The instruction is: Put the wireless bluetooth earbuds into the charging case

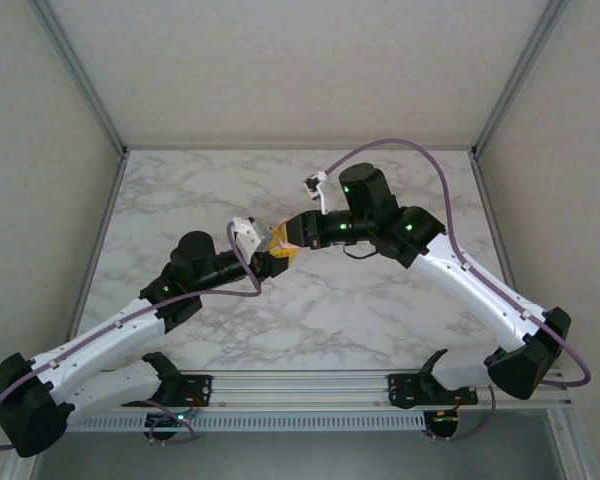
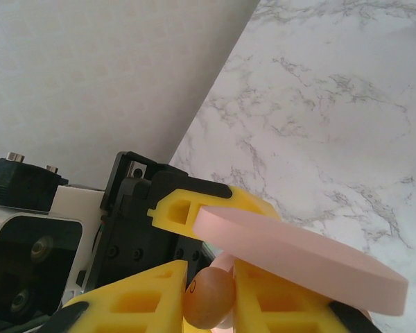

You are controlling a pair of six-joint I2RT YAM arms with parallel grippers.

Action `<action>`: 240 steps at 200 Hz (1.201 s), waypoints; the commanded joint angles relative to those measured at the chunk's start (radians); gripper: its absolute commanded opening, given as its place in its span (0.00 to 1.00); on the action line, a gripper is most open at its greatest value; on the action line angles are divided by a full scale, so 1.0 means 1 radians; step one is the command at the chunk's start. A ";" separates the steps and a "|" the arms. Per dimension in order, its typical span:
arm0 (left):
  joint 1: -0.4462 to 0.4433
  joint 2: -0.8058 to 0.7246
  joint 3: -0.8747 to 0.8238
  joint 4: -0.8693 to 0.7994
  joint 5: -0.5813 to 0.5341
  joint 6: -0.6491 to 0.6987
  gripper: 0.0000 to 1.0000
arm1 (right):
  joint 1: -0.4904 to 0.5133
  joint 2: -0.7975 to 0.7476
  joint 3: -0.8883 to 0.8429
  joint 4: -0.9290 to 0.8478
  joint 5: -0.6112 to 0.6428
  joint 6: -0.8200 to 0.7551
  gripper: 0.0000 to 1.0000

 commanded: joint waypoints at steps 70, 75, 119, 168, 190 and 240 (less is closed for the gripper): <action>-0.013 -0.008 0.030 0.065 -0.007 -0.014 0.31 | 0.030 0.024 0.031 -0.047 0.076 -0.016 0.26; -0.014 -0.008 0.030 0.065 -0.007 -0.013 0.31 | 0.030 0.025 0.033 -0.048 0.079 -0.018 0.26; -0.013 -0.009 0.032 0.061 -0.005 -0.011 0.31 | 0.033 0.037 0.052 -0.076 0.095 -0.023 0.27; -0.013 -0.011 0.034 0.058 -0.007 -0.010 0.31 | 0.036 0.043 0.065 -0.087 0.090 -0.026 0.30; -0.013 -0.012 0.034 0.056 -0.007 -0.008 0.31 | 0.038 0.041 0.070 -0.090 0.096 -0.025 0.30; -0.013 -0.015 0.029 0.049 -0.007 -0.007 0.31 | 0.038 0.029 0.087 -0.107 0.121 -0.019 0.33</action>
